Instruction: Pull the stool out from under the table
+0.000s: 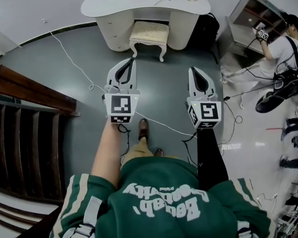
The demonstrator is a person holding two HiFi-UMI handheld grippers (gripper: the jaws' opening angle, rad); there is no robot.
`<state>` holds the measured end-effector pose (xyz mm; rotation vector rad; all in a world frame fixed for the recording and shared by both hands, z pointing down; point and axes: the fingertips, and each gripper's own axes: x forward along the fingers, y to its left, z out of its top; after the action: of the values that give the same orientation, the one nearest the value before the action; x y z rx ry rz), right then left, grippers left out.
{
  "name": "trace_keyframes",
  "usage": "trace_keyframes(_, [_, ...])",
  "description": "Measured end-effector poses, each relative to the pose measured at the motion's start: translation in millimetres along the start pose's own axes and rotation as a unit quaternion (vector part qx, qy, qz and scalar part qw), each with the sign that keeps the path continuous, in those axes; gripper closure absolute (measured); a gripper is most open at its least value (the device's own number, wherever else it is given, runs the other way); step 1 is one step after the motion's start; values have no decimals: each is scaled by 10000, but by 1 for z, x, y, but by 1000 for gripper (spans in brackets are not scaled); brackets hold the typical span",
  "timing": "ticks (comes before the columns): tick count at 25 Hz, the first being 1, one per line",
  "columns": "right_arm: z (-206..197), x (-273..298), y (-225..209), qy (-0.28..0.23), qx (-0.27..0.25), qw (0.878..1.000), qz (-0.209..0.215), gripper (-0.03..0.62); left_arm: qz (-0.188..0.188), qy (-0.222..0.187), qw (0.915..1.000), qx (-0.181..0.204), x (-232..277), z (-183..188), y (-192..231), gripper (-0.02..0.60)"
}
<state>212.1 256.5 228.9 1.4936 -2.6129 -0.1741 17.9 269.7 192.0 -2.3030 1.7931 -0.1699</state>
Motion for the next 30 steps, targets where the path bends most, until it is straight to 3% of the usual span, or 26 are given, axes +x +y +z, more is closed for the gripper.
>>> trace_keyframes(8, [10, 90, -6, 85, 3, 9995, -310, 586, -248, -35, 9997, -42, 75, -16, 62, 566])
trace_keyframes(18, [5, 143, -15, 259, -10, 9984, -511, 586, -295, 14, 9993, -235, 124, -41, 106, 566])
trace_keyframes(25, [-1, 195, -34, 167, 219, 9987, -437, 585, -307, 103, 9994, -137, 168, -50, 115, 566])
trace_keyframes(30, [-5, 262, -55, 68, 206, 9993, -295, 586, -252, 86, 9996, -76, 227, -60, 135, 566])
